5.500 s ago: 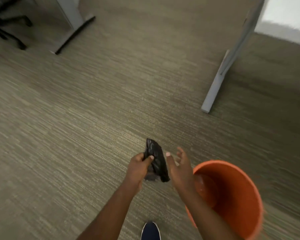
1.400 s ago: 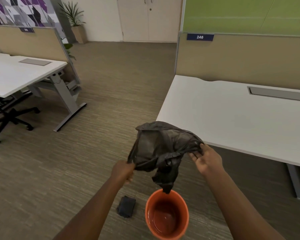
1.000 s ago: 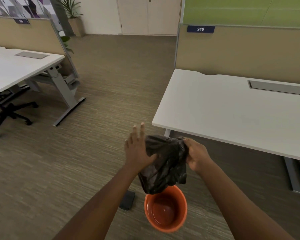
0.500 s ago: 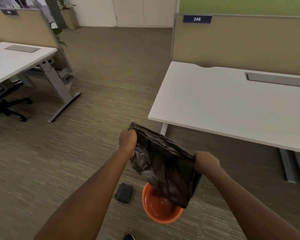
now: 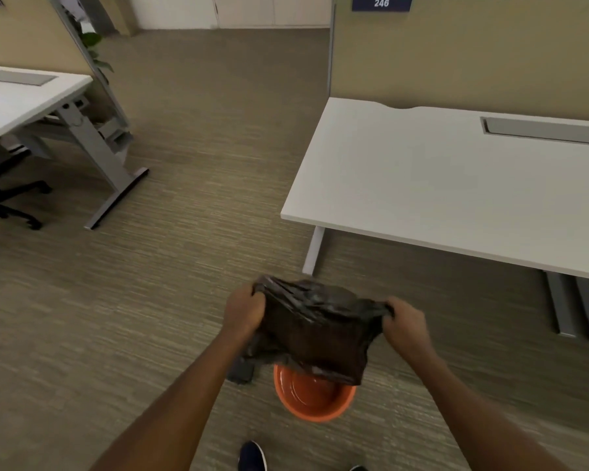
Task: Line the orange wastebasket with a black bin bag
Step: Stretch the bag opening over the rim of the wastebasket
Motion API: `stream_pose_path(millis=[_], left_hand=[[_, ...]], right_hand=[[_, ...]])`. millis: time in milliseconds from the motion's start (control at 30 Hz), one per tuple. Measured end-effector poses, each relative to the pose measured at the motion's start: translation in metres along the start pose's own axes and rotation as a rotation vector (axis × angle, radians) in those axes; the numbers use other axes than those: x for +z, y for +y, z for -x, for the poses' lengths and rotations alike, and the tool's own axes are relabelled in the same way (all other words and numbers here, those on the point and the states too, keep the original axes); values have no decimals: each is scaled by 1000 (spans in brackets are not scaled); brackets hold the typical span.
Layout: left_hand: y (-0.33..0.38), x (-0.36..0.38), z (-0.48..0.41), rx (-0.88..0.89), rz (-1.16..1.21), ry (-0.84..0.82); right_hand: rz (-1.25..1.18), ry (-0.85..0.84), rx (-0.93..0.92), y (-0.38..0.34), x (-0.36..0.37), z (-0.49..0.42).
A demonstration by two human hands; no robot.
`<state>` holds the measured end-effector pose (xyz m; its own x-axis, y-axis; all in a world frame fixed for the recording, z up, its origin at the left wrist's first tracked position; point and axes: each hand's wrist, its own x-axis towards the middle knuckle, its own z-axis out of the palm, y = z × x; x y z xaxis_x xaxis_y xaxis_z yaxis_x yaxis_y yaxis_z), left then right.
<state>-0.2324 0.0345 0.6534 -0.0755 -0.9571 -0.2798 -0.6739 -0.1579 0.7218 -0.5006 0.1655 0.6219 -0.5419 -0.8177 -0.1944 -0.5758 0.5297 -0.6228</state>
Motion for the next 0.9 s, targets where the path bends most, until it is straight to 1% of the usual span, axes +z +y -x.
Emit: stream_pose_path(millis=[33, 67, 100, 133, 167, 200, 233, 267, 333, 367, 400, 433, 467, 567, 700, 800, 900], left_hand=[[3, -1, 2, -1, 153, 109], [4, -1, 5, 8, 269, 182], [4, 3, 8, 20, 323, 177], [3, 8, 10, 12, 292, 98], [-1, 16, 12, -32, 189, -25], [-8, 23, 13, -110, 106, -123], [-13, 27, 12, -156, 56, -141], [-16, 28, 12, -177, 85, -96], [-20, 27, 6, -179, 246, 62], [-20, 28, 4, -186, 265, 69], [-19, 29, 3, -203, 246, 7], [-20, 31, 4, -223, 204, -56], [-22, 34, 5, -247, 180, -66], [-36, 41, 1, -288, 143, -49], [-66, 50, -3, -332, 92, -129], [-88, 59, -9, -367, 125, -198], [-113, 71, -23, -413, 175, -203]], right_hand=[[-105, 179, -30, 1, -4, -2], [-158, 313, -76, 3, -6, -3], [-151, 356, -122, 2, -6, -1], [-108, 273, -165, 2, -4, 0], [14, 84, -200, 6, 3, 1], [166, -136, -194, 12, 9, 4], [243, -234, -165, 18, 12, 3], [209, -214, -113, 22, 13, 0], [-77, -14, 22, 25, 10, -4], [-192, 28, 85, 28, 11, -8], [-258, -13, 131, 28, 12, -9], [-295, -97, 174, 31, 16, -9], [-340, -155, 232, 36, 22, -8], [-639, -167, 431, 54, 30, -10], [-793, -216, 600, 76, 44, -10], [-935, -289, 720, 86, 60, -11], [-1014, -360, 778, 96, 80, -15]])
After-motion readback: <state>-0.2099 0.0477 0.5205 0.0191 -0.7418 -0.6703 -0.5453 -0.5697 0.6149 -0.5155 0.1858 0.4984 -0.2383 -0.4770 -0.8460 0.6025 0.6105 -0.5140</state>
